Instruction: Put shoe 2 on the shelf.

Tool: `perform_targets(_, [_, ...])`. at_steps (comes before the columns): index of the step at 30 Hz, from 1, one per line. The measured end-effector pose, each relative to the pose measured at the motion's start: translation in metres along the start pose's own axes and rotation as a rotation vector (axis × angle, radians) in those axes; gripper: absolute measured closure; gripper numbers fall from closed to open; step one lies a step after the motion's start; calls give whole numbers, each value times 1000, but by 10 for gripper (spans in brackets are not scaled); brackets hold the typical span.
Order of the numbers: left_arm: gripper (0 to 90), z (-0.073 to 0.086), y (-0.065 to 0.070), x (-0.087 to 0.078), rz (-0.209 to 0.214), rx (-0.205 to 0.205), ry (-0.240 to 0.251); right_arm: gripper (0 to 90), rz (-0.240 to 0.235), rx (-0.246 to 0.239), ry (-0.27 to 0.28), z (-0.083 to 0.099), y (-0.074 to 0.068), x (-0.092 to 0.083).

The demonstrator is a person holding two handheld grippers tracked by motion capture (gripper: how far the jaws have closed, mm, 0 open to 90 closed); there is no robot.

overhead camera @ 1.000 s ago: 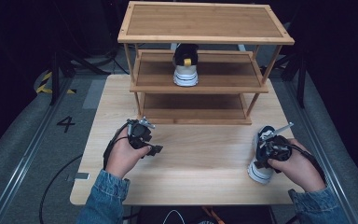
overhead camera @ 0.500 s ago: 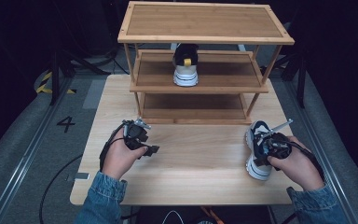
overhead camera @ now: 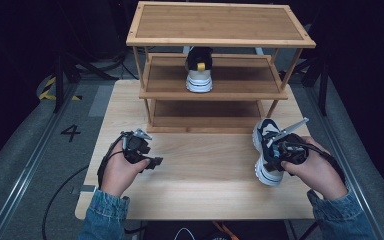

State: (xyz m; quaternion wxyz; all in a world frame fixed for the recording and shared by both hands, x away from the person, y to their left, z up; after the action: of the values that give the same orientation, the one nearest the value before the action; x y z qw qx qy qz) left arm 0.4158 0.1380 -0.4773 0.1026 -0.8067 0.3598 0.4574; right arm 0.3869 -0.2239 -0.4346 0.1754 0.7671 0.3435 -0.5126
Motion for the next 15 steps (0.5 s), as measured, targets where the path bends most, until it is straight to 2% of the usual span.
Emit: perform_targets(15, [369, 9, -6, -10, -13, -26, 13, 733, 7, -78, 2, -35, -24, -25])
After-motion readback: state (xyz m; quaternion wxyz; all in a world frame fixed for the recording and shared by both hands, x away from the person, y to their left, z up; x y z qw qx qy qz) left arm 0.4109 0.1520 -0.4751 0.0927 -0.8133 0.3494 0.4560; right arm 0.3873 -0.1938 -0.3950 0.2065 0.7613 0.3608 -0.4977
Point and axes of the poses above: each handheld gripper's, and its own axes: x roughly forward along the jaws, z roughly out of its underside, y roughly to its right, the point moved 10 cm from there along x, roughly forward along the jaws, and after that the axes turned 3 degrees about z, right-handed, at the moved point
